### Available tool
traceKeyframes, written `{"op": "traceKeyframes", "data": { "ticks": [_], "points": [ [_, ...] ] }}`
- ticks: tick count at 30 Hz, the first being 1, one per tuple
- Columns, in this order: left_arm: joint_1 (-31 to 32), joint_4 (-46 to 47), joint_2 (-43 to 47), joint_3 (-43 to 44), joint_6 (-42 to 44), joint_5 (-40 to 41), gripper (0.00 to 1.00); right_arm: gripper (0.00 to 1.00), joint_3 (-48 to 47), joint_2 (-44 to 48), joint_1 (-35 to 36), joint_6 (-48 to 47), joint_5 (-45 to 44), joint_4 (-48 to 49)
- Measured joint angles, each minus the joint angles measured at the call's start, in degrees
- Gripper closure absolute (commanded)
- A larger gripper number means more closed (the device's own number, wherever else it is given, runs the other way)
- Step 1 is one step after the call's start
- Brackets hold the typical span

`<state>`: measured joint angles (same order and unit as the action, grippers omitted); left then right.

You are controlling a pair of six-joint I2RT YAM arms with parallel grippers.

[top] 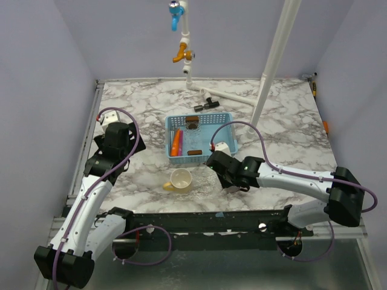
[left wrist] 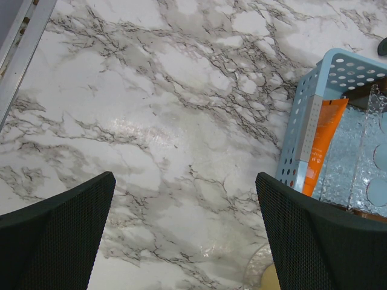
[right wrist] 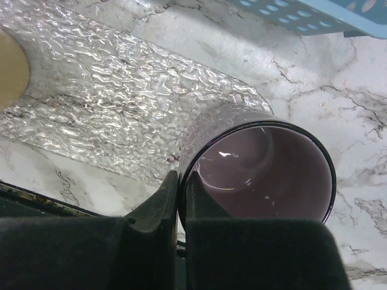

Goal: Prepare toiletry sets of a toothbrush and toothpaste on the tray

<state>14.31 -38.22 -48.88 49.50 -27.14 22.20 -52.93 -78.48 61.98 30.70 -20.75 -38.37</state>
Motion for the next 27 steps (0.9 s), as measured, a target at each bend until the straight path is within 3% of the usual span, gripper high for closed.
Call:
{"op": "traceKeyframes", "data": {
  "ticks": [3, 5, 16, 27],
  "points": [
    [0.0, 0.0, 0.0, 0.0, 0.0, -0.1, 0.01, 0.75, 0.1, -0.2, 0.2, 0.4, 0.0, 0.2],
    [0.0, 0.0, 0.0, 0.0, 0.0, -0.1, 0.01, 0.71, 0.2, -0.5, 0.3, 0.6, -0.2, 0.2],
    [0.0, 0.0, 0.0, 0.0, 0.0, -0.1, 0.01, 0.57, -0.5, -0.6, 0.6, 0.8, -1.3, -0.9],
    [0.0, 0.0, 0.0, 0.0, 0.1, -0.1, 0.01, 0.5, -14.8, -1.2, 0.7, -0.7, -3.9, -5.5]
  ]
}}
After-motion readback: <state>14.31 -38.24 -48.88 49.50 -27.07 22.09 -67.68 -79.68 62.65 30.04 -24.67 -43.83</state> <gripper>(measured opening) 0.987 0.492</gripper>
